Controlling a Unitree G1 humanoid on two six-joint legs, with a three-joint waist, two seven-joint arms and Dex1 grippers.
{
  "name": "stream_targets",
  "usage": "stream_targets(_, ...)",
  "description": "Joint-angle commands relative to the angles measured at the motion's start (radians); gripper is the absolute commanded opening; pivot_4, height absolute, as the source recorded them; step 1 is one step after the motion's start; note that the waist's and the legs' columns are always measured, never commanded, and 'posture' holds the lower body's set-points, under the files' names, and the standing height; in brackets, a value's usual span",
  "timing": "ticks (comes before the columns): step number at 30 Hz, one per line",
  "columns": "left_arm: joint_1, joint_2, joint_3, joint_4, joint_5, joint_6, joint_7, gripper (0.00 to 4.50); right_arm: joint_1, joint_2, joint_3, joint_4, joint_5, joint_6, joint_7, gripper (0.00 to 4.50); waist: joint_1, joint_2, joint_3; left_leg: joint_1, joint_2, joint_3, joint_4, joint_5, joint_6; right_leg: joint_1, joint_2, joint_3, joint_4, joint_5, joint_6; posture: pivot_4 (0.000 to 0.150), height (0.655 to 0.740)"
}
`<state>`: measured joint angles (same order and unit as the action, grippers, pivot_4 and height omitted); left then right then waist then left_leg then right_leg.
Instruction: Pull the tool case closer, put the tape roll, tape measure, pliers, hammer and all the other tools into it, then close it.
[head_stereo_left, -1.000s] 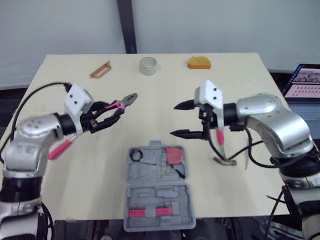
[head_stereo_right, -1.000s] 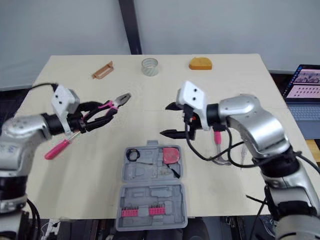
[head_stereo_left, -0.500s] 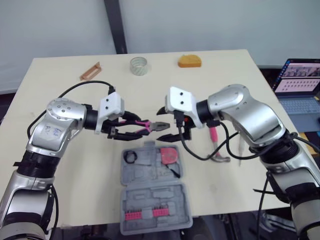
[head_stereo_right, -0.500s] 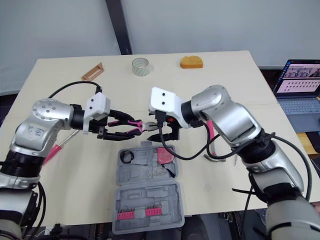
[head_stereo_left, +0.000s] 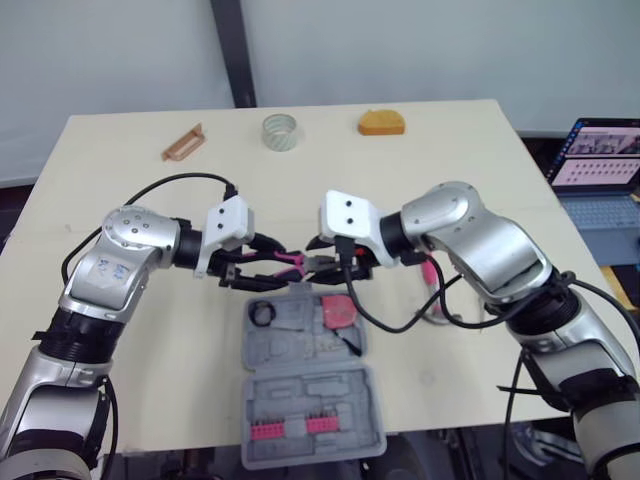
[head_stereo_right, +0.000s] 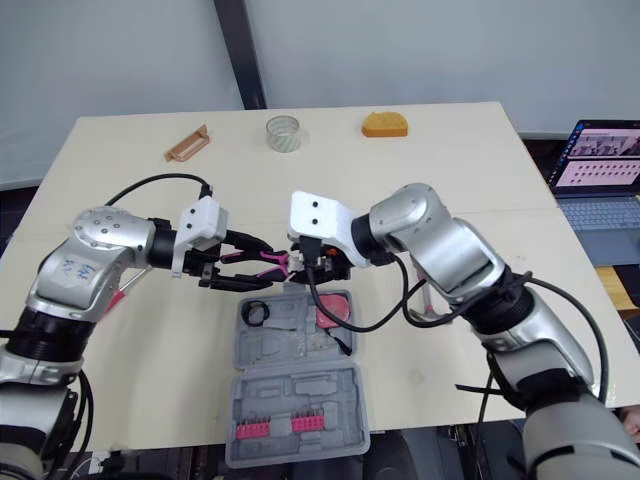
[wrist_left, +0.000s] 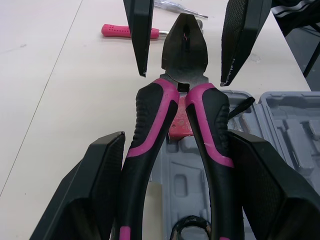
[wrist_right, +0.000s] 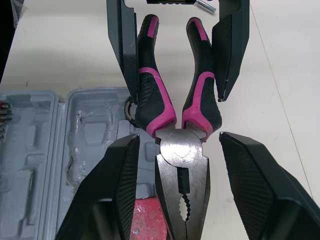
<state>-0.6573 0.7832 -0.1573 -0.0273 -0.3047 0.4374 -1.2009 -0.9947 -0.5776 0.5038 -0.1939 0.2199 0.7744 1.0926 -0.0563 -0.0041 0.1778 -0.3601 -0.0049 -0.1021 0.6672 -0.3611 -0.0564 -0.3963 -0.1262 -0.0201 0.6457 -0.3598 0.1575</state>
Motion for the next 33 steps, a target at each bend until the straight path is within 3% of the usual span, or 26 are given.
stream_targets(1, 0.001, -0.001, 0.044, -0.043, -0.023, -0.002, 0.008, 2.74, -0.001, 0.0, 0.002, -0.012, -0.02, -0.03, 0.015, 2.61, 0.0, 0.0, 0.0, 0.0, 0.0, 0.0, 0.0, 0.0, 0.0, 0.0, 0.0, -0.001, 0.0, 0.0, 0.0, 0.15, 0.74)
stream_targets(15, 0.004, -0.011, 0.045, -0.044, -0.028, 0.002, 0.024, 2.74, 0.017, 0.001, 0.005, -0.004, -0.052, -0.037, 0.046, 2.61, 0.0, 0.0, 0.0, 0.0, -0.001, 0.0, 0.001, 0.0, 0.0, 0.0, -0.002, -0.003, 0.001, 0.0, 0.0, 0.15, 0.74)
stream_targets(18, 0.011, -0.012, 0.045, -0.05, -0.027, 0.004, 0.024, 2.74, 0.018, 0.003, 0.002, -0.004, -0.056, -0.037, 0.043, 1.76, -0.001, 0.0, 0.0, 0.0, -0.001, 0.0, 0.001, 0.0, 0.0, 0.0, -0.002, -0.003, 0.001, 0.0, 0.0, 0.15, 0.74)
stream_targets(20, 0.015, -0.012, 0.045, -0.053, -0.027, 0.005, 0.024, 2.74, 0.018, 0.006, 0.0, -0.002, -0.061, -0.038, 0.042, 0.95, -0.001, 0.0, 0.0, 0.0, -0.001, 0.0, 0.001, 0.0, 0.0, 0.0, -0.002, -0.003, 0.002, 0.0, 0.0, 0.15, 0.74)
stream_targets(30, 0.057, -0.005, 0.045, -0.082, -0.019, 0.002, 0.029, 2.74, 0.027, 0.008, -0.012, -0.009, -0.068, -0.046, 0.036, 0.97, -0.001, 0.0, 0.0, 0.0, -0.001, 0.0, 0.001, 0.0, 0.0, 0.0, -0.002, -0.003, 0.002, 0.0, 0.0, 0.15, 0.74)
stream_targets(33, 0.117, 0.023, 0.082, -0.124, -0.036, 0.006, 0.023, 4.12, 0.042, -0.001, -0.018, -0.033, -0.072, -0.047, 0.028, 0.97, -0.002, 0.0, 0.0, 0.0, -0.001, 0.0, 0.002, 0.0, 0.0, 0.0, -0.002, -0.004, 0.002, 0.0, 0.0, 0.15, 0.74)
